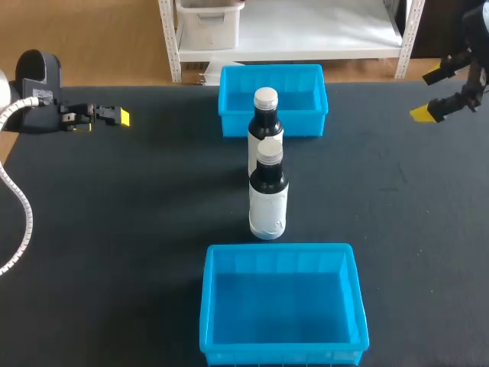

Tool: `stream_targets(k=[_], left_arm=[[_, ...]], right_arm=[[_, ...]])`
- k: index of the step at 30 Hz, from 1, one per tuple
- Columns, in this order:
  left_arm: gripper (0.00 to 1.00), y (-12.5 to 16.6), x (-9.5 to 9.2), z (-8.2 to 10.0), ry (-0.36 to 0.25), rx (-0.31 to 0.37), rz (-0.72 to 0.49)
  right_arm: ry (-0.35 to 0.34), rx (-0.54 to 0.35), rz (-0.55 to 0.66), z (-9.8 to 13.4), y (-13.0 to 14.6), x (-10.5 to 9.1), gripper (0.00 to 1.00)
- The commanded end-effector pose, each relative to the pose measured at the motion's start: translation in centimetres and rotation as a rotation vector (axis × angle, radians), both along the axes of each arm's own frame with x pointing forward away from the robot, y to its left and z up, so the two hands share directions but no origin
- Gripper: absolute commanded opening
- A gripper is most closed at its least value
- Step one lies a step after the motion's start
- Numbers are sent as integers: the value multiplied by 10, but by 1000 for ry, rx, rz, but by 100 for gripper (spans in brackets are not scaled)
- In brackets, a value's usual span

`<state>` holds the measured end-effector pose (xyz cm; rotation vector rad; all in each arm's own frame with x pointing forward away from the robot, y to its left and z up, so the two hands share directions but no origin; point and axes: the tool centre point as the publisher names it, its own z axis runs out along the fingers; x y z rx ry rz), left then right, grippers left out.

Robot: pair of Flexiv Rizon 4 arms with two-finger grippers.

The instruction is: Pick up the bottle, and place it in the far bin if it is heavy, or in the near bin if it is light.

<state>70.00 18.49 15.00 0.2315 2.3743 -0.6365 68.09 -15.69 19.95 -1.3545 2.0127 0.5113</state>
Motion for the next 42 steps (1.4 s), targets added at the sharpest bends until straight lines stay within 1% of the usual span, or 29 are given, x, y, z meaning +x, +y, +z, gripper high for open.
stream_targets(k=[1, 3, 5, 6, 8, 9, 11, 12, 14, 18, 23, 27, 34, 42], left_arm=[[100, 0, 0, 0, 0, 0, 0], [100, 0, 0, 0, 0, 0, 0], [100, 0, 0, 0, 0, 0, 0], [100, 0, 0, 0, 0, 0, 0], [100, 0, 0, 0, 0, 0, 0], [100, 0, 0, 0, 0, 0, 0], [100, 0, 0, 0, 0, 0, 0], [100, 0, 0, 0, 0, 0, 0], [100, 0, 0, 0, 0, 0, 0], [100, 0, 0, 0, 0, 0, 0], [100, 0, 0, 0, 0, 0, 0], [100, 0, 0, 0, 0, 0, 0], [100, 0, 0, 0, 0, 0, 0], [100, 0, 0, 0, 0, 0, 0]], right_arm=[[41, 57, 103, -8, 18, -4, 100], [44, 66, 107, -13, 27, -8, 100], [15, 81, 119, -17, 38, -13, 100], [20, 91, 118, -19, 44, -15, 100], [-7, 95, 134, -20, 56, -20, 100], [-8, 101, 138, -21, 63, -24, 100], [-37, 98, 158, -22, 76, -28, 100], [-40, 98, 163, -22, 83, -31, 100], [-58, 75, 182, -22, 97, -34, 100], [-69, 66, 207, -25, 122, -42, 100], [-51, 74, 253, -36, 150, -45, 100], [-27, 78, 283, -45, 166, -48, 100], [18, 111, 328, -62, 188, -51, 100], [44, 147, 352, -72, 209, -60, 100]])
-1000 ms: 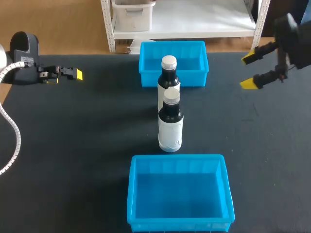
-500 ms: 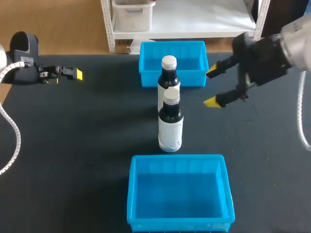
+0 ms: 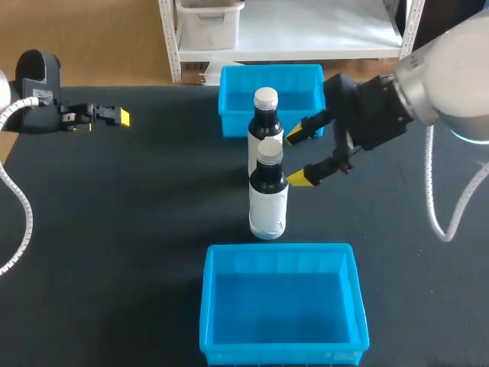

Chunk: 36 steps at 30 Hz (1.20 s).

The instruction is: Pick up the bottle, and place it in the far bin if it is heavy, or in the near bin if it is light.

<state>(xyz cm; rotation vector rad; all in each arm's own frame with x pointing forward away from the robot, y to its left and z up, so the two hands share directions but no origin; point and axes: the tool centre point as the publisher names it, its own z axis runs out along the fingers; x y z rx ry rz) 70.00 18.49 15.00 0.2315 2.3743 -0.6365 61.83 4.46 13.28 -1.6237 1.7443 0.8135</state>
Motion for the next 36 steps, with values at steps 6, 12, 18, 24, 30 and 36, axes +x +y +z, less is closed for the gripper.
stream_targets(k=[6, 12, 18, 24, 30, 36], left_arm=[[100, 0, 0, 0, 0, 0, 0], [100, 0, 0, 0, 0, 0, 0], [100, 0, 0, 0, 0, 0, 0], [100, 0, 0, 0, 0, 0, 0], [100, 0, 0, 0, 0, 0, 0], [100, 0, 0, 0, 0, 0, 0]], right_arm=[[19, 29, 17, -8, 17, -2, 100], [31, 48, 28, -10, 25, -7, 100], [32, 54, 36, -11, 32, -8, 100], [35, 65, 42, -11, 37, -7, 100], [38, 71, 47, -12, 40, -6, 100], [35, 78, 50, -12, 42, -6, 100]])
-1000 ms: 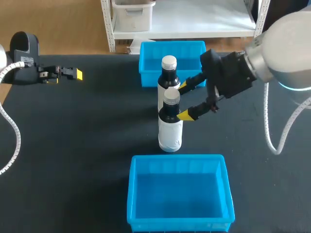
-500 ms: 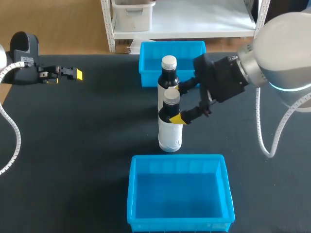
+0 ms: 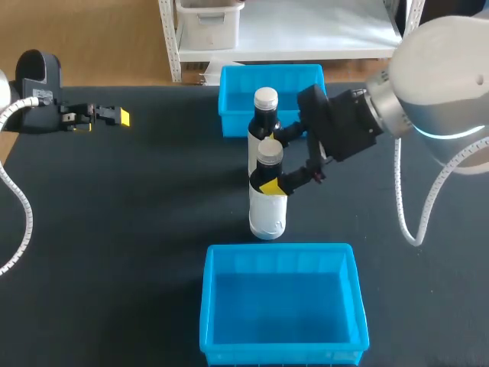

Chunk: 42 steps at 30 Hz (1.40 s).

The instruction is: Pick up the bottle, and place it in the far bin if it is heavy, or in the near bin if it is light.

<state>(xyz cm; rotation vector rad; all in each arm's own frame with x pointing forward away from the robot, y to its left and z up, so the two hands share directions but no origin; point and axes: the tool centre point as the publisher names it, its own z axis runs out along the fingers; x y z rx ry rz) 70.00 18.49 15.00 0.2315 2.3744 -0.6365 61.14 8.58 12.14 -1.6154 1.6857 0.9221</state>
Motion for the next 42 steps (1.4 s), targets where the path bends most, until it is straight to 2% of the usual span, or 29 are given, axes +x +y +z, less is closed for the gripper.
stream_targets(k=[1, 13, 16, 19, 20, 26, 30, 32, 34, 36, 41, 42], left_arm=[[100, 0, 0, 0, 0, 0, 0], [100, 0, 0, 0, 0, 0, 0], [100, 0, 0, 0, 0, 0, 0], [100, 0, 0, 0, 0, 0, 0], [100, 0, 0, 0, 0, 0, 0], [100, 0, 0, 0, 0, 0, 0], [100, 0, 0, 0, 0, 0, 0], [100, 0, 0, 0, 0, 0, 0], [100, 0, 0, 0, 0, 0, 0], [100, 0, 0, 0, 0, 0, 0], [100, 0, 0, 0, 0, 0, 0], [100, 0, 0, 0, 0, 0, 0]], right_arm=[[1, 5, 5, 0, 1, 1, 100], [14, 7, 15, -4, 5, -2, 100], [16, 8, 14, -5, 5, -2, 93], [16, 9, 12, -5, 5, -2, 75], [16, 9, 11, -5, 5, -2, 73], [14, 9, 8, -4, 4, -1, 76], [13, 11, 7, -4, 3, -1, 74], [12, 12, 7, -3, 3, 0, 66], [11, 13, 6, -3, 2, 0, 50], [10, 14, 4, -3, 2, 0, 47], [11, 15, 5, -3, 2, 0, 26], [11, 16, 5, -3, 2, 0, 9]])
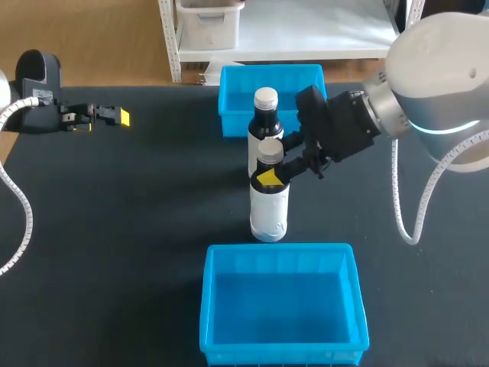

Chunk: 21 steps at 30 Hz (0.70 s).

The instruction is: Pick up the bottle, and place it in the far bin if it is heavy, or in the near bin if it is light.

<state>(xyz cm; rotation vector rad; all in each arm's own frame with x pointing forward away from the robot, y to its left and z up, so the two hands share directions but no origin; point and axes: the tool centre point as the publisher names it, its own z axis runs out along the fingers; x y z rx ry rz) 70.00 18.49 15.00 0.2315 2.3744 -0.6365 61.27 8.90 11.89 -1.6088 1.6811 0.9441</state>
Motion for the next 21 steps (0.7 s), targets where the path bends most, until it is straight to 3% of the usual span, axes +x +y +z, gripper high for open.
stream_targets(k=[1, 10, 21], left_arm=[[100, 0, 0, 0, 0, 0, 0], [100, 0, 0, 0, 0, 0, 0], [100, 0, 0, 0, 0, 0, 0]], right_arm=[[0, 3, 1, -1, -1, -1, 0], [-8, 6, 2, 0, -1, -2, 0], [-57, -15, -34, 19, -18, 3, 0]])
